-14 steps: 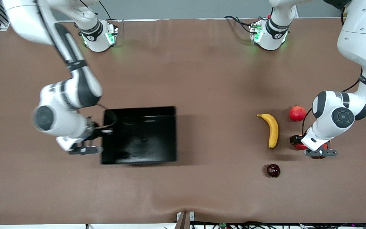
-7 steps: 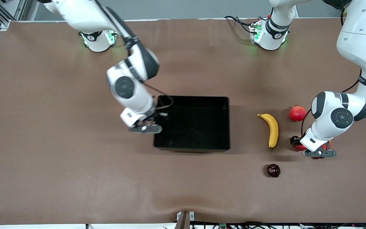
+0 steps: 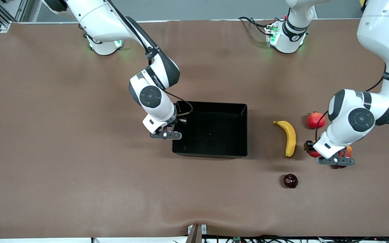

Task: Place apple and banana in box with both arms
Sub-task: 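Push the box with the right gripper while the left gripper lifts the apple, then withdraw the right gripper from the box while the left gripper carries the apple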

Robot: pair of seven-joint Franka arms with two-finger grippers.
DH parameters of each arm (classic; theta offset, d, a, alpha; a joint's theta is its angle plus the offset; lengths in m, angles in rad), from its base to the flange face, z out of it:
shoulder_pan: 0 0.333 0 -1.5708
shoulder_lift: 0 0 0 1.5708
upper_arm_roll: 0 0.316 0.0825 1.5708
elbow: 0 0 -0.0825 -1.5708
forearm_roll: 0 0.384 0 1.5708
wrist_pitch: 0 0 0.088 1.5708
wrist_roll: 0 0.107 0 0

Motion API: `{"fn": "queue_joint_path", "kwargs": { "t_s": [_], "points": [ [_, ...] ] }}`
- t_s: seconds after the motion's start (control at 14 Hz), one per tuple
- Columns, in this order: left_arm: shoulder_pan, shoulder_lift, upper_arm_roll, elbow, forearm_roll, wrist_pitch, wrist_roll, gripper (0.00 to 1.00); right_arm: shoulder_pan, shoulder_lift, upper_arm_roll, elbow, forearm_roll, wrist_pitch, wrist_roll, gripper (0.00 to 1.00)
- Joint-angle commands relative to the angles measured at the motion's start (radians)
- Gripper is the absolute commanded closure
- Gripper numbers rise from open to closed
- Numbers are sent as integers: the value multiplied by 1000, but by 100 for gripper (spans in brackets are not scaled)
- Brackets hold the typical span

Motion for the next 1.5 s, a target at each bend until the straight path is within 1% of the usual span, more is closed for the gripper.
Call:
{"fn": "queue_joint_path", "kwargs": {
  "t_s": [0.0,0.14,0.21,0.28,0.36,0.57,0.71,0.85,1.14,1.28,1.42],
  "points": [
    [-1,-23,-95,-5,-2,-66,-159,85,20,7,-4,-18,6,55,12,100],
    [-14,-22,-161,14,-1,-106,-274,86,20,13,-4,-36,6,86,12,100],
    [-24,-22,-187,30,-1,-134,-326,86,19,14,-4,-36,6,83,11,70],
    [-40,-22,-208,49,-1,-167,-369,86,17,14,-4,-36,6,81,12,10],
    [-61,-20,-227,72,-1,-200,-415,86,16,13,-4,-36,7,78,18,0],
    [-164,-4,-227,121,-1,-220,-575,86,0,-10,-6,-35,9,71,18,0],
    [-230,24,-225,165,-1,-226,-658,86,-29,-57,-7,-27,12,20,15,0],
    [-271,42,-225,201,-5,-240,-704,86,-73,-97,-6,-13,20,-9,8,0],
    [-392,111,-221,221,3,-241,-834,85,-138,-159,-9,-15,20,-20,2,0],
    [-426,173,-213,245,15,-241,-865,85,-203,-195,-7,-15,18,-66,-44,0],
    [-463,203,-184,247,55,-241,-893,84,-266,-238,-7,-16,20,-138,-138,0]
  ]
}}
